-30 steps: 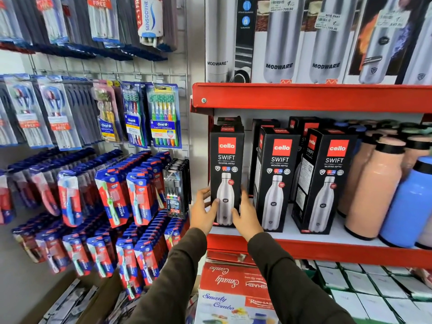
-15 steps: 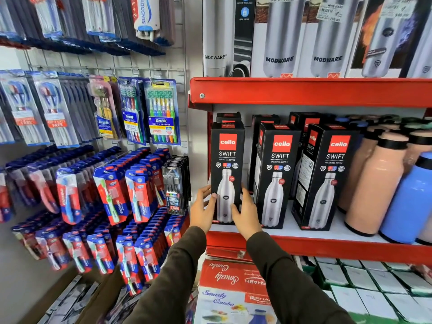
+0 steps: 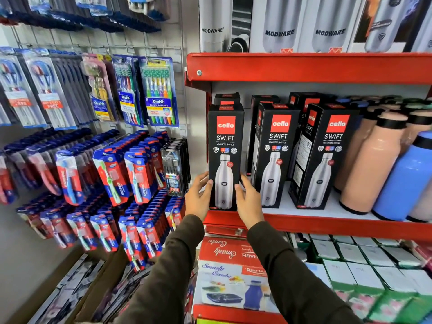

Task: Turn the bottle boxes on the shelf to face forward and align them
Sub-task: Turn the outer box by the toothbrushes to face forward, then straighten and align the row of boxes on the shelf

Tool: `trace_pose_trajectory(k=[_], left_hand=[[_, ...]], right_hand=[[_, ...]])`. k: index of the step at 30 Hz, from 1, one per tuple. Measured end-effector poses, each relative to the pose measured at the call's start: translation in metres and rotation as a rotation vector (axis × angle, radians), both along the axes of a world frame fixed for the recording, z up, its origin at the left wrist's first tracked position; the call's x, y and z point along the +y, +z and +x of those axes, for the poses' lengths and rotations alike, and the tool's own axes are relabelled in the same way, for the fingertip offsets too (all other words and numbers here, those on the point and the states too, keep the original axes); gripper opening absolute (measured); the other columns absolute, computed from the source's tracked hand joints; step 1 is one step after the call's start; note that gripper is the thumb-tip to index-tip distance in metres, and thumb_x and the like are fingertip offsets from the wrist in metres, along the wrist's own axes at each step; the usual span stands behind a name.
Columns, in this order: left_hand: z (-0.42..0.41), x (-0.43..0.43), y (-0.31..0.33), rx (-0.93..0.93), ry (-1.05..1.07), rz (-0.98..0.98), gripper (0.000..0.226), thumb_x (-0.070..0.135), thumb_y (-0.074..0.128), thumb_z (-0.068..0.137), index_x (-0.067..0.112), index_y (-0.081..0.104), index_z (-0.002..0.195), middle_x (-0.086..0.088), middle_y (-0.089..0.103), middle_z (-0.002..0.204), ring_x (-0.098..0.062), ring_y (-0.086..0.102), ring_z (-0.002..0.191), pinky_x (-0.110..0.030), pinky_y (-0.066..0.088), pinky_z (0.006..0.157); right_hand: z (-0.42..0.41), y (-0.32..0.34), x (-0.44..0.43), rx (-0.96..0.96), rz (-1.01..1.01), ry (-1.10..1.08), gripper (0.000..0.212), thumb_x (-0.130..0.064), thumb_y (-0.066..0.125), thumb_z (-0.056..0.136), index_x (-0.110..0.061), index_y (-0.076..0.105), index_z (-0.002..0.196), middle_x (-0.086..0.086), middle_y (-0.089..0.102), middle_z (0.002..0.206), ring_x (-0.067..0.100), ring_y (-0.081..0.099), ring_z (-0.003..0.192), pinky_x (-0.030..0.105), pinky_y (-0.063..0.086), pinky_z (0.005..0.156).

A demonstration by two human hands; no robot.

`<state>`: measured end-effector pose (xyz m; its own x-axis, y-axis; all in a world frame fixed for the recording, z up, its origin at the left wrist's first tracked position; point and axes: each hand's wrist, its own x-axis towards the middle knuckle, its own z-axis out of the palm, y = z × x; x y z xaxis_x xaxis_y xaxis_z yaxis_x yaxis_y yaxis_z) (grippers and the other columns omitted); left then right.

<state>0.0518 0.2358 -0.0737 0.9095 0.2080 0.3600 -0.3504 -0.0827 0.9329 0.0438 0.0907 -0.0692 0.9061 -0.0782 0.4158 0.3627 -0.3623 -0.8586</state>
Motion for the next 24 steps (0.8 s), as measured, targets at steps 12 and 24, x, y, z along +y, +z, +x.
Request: trace_pose_trajectory(k=[12, 24], left_hand=[[-0.026, -0.006, 0.001, 0.001, 0.100, 0.028, 0.028, 0.030, 0.056, 0.095, 0.058, 0.055, 0.102, 0.009, 0.064, 0.108, 0.005, 0.059, 0.102, -0.040, 0.054, 0.097], [-0.052, -0.087, 0.012, -0.384, 0.389, 0.163, 0.029, 0.014, 0.046, 0.098, 0.023, 0.049, 0.126, 0.006, 0.049, 0.122, -0.014, 0.046, 0.115, -0.039, 0.039, 0.103]], right_hand=[[-0.012, -0.009, 0.000, -0.002, 0.009, 0.019, 0.046, -0.025, 0.043, 0.102, -0.024, 0.037, 0.148, 0.003, 0.058, 0.138, 0.010, 0.055, 0.123, 0.021, 0.040, 0.104], [-0.023, -0.001, -0.057, -0.272, 0.225, -0.251, 0.042, -0.015, 0.046, 0.100, -0.024, 0.040, 0.140, 0.000, 0.037, 0.141, 0.019, 0.043, 0.134, 0.040, 0.038, 0.113]])
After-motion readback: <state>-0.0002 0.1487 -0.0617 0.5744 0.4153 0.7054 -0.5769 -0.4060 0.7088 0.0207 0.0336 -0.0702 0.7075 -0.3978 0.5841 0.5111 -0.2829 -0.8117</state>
